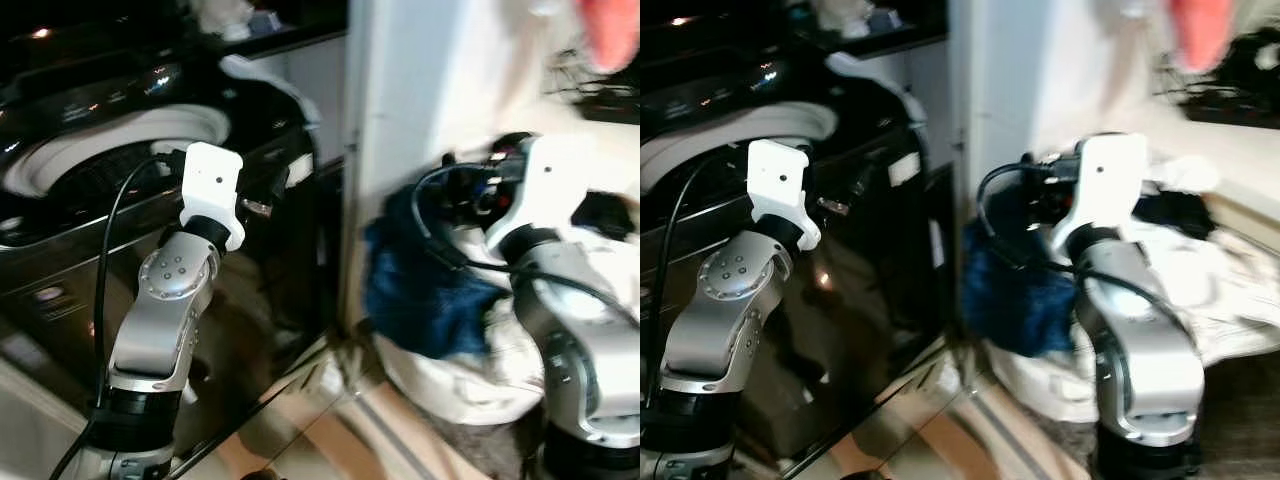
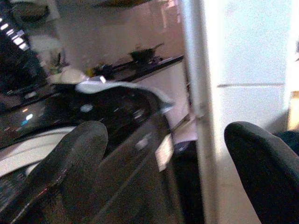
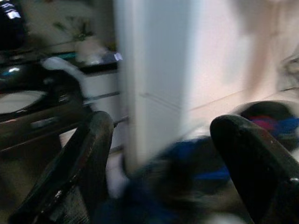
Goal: Clothes washing
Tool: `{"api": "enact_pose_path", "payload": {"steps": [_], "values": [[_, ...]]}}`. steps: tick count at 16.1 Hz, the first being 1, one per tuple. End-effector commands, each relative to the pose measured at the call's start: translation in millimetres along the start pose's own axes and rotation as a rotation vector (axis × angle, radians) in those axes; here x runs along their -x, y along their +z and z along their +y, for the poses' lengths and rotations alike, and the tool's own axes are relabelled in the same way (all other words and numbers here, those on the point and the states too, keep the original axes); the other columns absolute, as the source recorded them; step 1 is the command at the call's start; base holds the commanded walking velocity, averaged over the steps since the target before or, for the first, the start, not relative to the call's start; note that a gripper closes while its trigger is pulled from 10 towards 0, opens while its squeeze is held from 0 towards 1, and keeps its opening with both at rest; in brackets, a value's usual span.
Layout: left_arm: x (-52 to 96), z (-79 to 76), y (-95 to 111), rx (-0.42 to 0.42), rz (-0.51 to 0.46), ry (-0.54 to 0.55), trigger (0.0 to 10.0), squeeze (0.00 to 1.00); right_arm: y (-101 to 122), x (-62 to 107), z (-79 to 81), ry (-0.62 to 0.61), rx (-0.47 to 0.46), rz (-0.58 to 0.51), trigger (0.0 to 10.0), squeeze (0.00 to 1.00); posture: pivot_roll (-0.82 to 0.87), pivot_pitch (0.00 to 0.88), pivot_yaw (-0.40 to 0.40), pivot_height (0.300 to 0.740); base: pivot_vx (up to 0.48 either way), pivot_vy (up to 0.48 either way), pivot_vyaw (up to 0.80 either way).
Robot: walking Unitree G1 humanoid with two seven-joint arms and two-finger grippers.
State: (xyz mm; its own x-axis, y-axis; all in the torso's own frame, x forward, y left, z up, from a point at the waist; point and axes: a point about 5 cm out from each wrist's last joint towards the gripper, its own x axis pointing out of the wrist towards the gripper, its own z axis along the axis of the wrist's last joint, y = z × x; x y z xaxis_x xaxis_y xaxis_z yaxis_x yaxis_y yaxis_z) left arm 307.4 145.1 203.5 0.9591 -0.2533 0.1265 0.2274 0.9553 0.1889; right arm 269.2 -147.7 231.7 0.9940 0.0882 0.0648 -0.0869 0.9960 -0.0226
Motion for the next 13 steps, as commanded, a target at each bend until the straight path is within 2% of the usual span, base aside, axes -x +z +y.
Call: {"api": "enact_pose_path", "payload": {"steps": [1,3,5,7,10,13], "values": [[-0.2,0.8,-0.5,-0.007,0.0,-0.008,10.0,0.0,-1.6,2.7,-1.5,-0.01,-0.008,0.008,10.0,0.0,-0.06,0.0,0.053,0.74,0.0,0.431,0.0],[-1.0,-0.6,-1.3,-0.007,0.004,-0.014,10.0,0.0,-3.1,4.1,-1.7,-0.013,-0.012,0.013,10.0,0.0,-0.06,0.0,0.056,0.74,0.0,0.428,0.0],[-1.4,-4.4,-1.3,-0.098,0.004,-0.032,10.0,0.0,-3.7,5.0,-3.6,-0.027,-0.016,0.014,10.0,0.0,-0.06,0.0,0.057,0.74,0.0,-0.24,0.0],[-1.0,-5.0,-2.8,-0.069,0.012,-0.028,10.0,0.0,-3.5,5.4,-4.2,-0.033,-0.014,0.014,10.0,0.0,-0.06,0.0,0.057,0.74,0.0,-0.48,0.0],[-0.5,-2.5,-4.3,0.05,0.018,0.02,10.0,0.0,-2.4,4.7,-5.4,-0.024,0.039,0.026,10.0,0.0,-0.06,0.0,0.048,0.74,0.0,0.0,0.0],[2.2,-2.4,-1.9,0.057,-0.019,0.02,10.0,0.0,-1.5,0.7,-3.7,0.002,0.064,0.033,10.0,0.0,-0.05,0.0,0.025,0.74,0.0,0.0,0.0]]}}
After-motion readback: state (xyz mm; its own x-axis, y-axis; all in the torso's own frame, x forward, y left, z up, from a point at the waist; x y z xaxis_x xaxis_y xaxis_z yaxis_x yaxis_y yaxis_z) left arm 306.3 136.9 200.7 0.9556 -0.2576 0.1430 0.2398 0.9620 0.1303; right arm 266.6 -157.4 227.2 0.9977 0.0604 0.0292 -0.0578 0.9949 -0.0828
